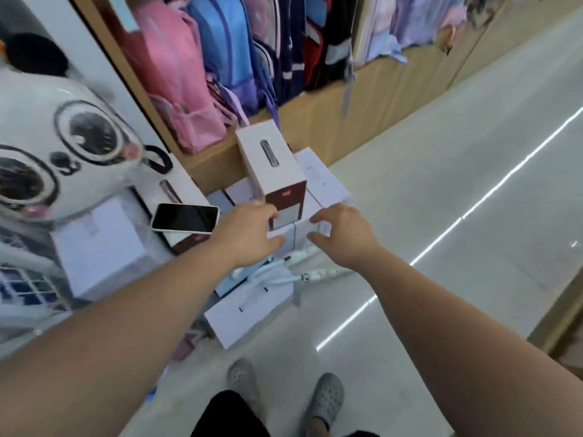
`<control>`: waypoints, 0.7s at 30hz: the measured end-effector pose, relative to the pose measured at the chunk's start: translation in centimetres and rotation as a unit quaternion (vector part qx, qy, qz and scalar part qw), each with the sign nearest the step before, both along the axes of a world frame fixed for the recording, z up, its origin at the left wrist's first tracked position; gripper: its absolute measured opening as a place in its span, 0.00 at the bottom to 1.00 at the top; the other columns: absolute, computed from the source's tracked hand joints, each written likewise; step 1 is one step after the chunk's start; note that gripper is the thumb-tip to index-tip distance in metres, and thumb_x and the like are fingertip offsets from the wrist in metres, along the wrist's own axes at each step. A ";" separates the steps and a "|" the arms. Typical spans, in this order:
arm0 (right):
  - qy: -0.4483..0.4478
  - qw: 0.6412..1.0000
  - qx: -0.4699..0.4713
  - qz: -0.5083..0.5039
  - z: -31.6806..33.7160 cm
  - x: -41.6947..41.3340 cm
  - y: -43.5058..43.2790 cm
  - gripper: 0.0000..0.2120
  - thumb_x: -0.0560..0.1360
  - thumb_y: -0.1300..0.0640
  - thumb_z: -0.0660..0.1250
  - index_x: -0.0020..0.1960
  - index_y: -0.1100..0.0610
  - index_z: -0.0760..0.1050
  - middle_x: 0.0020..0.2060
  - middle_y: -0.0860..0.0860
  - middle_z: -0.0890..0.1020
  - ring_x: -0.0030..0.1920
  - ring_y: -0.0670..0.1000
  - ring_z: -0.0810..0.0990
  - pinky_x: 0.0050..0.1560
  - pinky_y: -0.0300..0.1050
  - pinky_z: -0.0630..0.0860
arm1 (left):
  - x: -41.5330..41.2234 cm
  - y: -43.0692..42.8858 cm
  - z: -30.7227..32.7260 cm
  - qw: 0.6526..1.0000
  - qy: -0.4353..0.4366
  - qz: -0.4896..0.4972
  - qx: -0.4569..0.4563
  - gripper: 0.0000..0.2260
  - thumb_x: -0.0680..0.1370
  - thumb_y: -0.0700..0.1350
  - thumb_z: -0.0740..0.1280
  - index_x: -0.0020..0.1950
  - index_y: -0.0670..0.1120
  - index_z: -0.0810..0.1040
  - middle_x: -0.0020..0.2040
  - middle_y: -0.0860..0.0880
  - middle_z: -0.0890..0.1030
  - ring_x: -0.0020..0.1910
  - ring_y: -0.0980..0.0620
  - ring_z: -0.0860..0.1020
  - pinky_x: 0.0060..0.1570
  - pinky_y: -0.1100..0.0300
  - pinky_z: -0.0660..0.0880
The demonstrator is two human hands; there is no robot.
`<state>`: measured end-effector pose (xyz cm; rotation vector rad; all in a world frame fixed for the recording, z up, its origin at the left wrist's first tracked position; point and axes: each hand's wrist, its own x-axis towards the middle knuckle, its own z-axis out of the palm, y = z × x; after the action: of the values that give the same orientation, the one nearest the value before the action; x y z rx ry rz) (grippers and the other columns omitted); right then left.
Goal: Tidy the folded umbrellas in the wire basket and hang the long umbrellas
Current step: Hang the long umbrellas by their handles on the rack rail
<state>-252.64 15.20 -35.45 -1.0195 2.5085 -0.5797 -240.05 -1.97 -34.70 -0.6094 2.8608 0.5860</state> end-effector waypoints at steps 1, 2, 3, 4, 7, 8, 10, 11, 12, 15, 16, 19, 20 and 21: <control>-0.004 1.000 0.021 0.004 -2.0 -0.6 0.3 0.15 0.73 0.46 0.73 0.59 0.48 0.82 0.57 0.52 0.81 0.59 0.57 0.78 0.59 0.53 0.77 | -0.5 0.4 -2.2 1.000 -0.016 0.003 0.007 0.24 0.78 0.59 0.69 0.69 0.48 0.74 0.65 0.46 0.76 0.64 0.42 0.74 0.61 0.47 0.74; -0.007 0.999 0.042 0.007 -4.0 -1.1 0.4 0.16 0.74 0.45 0.72 0.59 0.47 0.81 0.58 0.51 0.81 0.60 0.57 0.77 0.60 0.53 0.76 | -1.1 0.7 -4.5 0.999 -0.028 0.008 0.012 0.23 0.78 0.58 0.69 0.69 0.48 0.74 0.66 0.45 0.76 0.64 0.42 0.74 0.62 0.46 0.74; -0.010 0.998 0.062 0.010 -6.0 -1.8 0.5 0.16 0.74 0.45 0.71 0.61 0.47 0.80 0.59 0.50 0.80 0.61 0.57 0.76 0.61 0.53 0.76 | -1.8 0.9 -6.8 0.999 -0.038 0.010 0.016 0.22 0.78 0.57 0.69 0.69 0.48 0.75 0.66 0.45 0.76 0.65 0.42 0.74 0.62 0.46 0.74; -0.013 0.997 0.081 0.013 -8.1 -2.3 0.5 0.17 0.75 0.45 0.70 0.62 0.46 0.79 0.60 0.49 0.79 0.62 0.56 0.75 0.62 0.53 0.75 | -2.3 1.1 -9.1 0.999 -0.048 0.012 0.020 0.21 0.79 0.56 0.68 0.68 0.48 0.75 0.64 0.45 0.77 0.64 0.41 0.74 0.61 0.46 0.74; -0.040 0.993 0.110 0.004 -14.5 -3.5 0.5 0.18 0.77 0.45 0.68 0.65 0.46 0.77 0.63 0.49 0.77 0.64 0.56 0.73 0.64 0.52 0.72 | -3.6 1.7 -15.5 0.996 -0.083 0.009 0.039 0.17 0.78 0.56 0.68 0.63 0.48 0.77 0.59 0.47 0.78 0.60 0.42 0.74 0.57 0.49 0.74; -0.055 0.992 0.117 0.000 -16.6 -3.6 0.4 0.18 0.77 0.45 0.68 0.65 0.46 0.77 0.63 0.49 0.77 0.65 0.56 0.73 0.64 0.52 0.72 | -3.8 1.8 -17.6 0.994 -0.095 0.005 0.044 0.17 0.77 0.56 0.68 0.62 0.49 0.77 0.58 0.47 0.78 0.59 0.43 0.75 0.57 0.49 0.74; -0.081 0.988 0.134 0.001 -20.9 -3.8 0.2 0.18 0.77 0.45 0.68 0.65 0.46 0.77 0.63 0.49 0.77 0.65 0.56 0.73 0.64 0.51 0.72 | -4.2 1.8 -21.7 0.991 -0.122 -0.001 0.058 0.17 0.77 0.56 0.68 0.62 0.48 0.76 0.59 0.47 0.78 0.59 0.43 0.75 0.56 0.49 0.75; -0.092 0.985 0.143 0.003 -23.0 -4.0 0.1 0.18 0.76 0.45 0.68 0.65 0.46 0.77 0.62 0.49 0.77 0.64 0.56 0.73 0.63 0.50 0.72 | -4.3 1.8 -23.6 0.989 -0.133 -0.002 0.067 0.18 0.77 0.56 0.68 0.63 0.48 0.76 0.60 0.47 0.78 0.60 0.43 0.75 0.56 0.49 0.75; -0.102 0.983 0.152 0.003 -24.9 -4.2 0.0 0.18 0.76 0.45 0.68 0.65 0.46 0.77 0.62 0.49 0.78 0.64 0.56 0.73 0.63 0.50 0.72 | -4.4 1.7 -25.4 0.987 -0.140 -0.004 0.077 0.18 0.77 0.56 0.68 0.64 0.49 0.76 0.61 0.47 0.78 0.61 0.43 0.75 0.56 0.50 0.75; -0.132 0.975 0.177 0.008 -30.3 -4.5 -0.2 0.21 0.75 0.44 0.69 0.67 0.46 0.75 0.62 0.50 0.77 0.64 0.57 0.73 0.64 0.50 0.72 | -4.4 1.6 -30.3 0.982 -0.143 -0.009 0.123 0.19 0.78 0.54 0.69 0.67 0.50 0.76 0.63 0.49 0.78 0.63 0.45 0.75 0.59 0.51 0.74; -0.142 0.973 0.182 0.011 -32.1 -4.4 -0.2 0.22 0.75 0.45 0.69 0.68 0.46 0.75 0.63 0.51 0.77 0.65 0.57 0.73 0.64 0.51 0.72 | -4.3 1.7 -31.8 0.980 -0.145 -0.011 0.135 0.20 0.78 0.54 0.69 0.68 0.50 0.76 0.65 0.49 0.77 0.65 0.46 0.74 0.61 0.52 0.73; -0.171 0.966 0.193 0.016 -36.6 -4.0 -0.1 0.25 0.76 0.46 0.68 0.72 0.45 0.71 0.68 0.50 0.74 0.68 0.58 0.71 0.66 0.52 0.71 | -3.9 2.2 -35.5 0.978 -0.155 -0.015 0.136 0.23 0.79 0.54 0.68 0.72 0.49 0.73 0.71 0.50 0.73 0.69 0.47 0.70 0.66 0.52 0.71; -0.174 0.965 0.194 0.019 -38.0 -4.0 -0.1 0.26 0.76 0.47 0.68 0.73 0.45 0.69 0.70 0.50 0.72 0.69 0.58 0.70 0.66 0.52 0.71 | -3.8 2.3 -36.5 0.979 -0.157 -0.018 0.128 0.24 0.79 0.54 0.68 0.73 0.49 0.72 0.72 0.50 0.72 0.70 0.47 0.69 0.66 0.52 0.70; -0.175 0.965 0.194 0.021 -39.2 -4.1 -0.1 0.27 0.77 0.48 0.67 0.75 0.45 0.68 0.72 0.49 0.71 0.70 0.58 0.69 0.66 0.53 0.71 | -3.8 2.3 -37.3 0.980 -0.158 -0.020 0.118 0.24 0.79 0.53 0.67 0.74 0.49 0.71 0.72 0.50 0.71 0.70 0.47 0.69 0.67 0.52 0.70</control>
<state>-256.76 15.08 -74.66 -0.7460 2.1638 -0.2143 -243.87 0.37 -72.05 -0.5479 2.4580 0.7346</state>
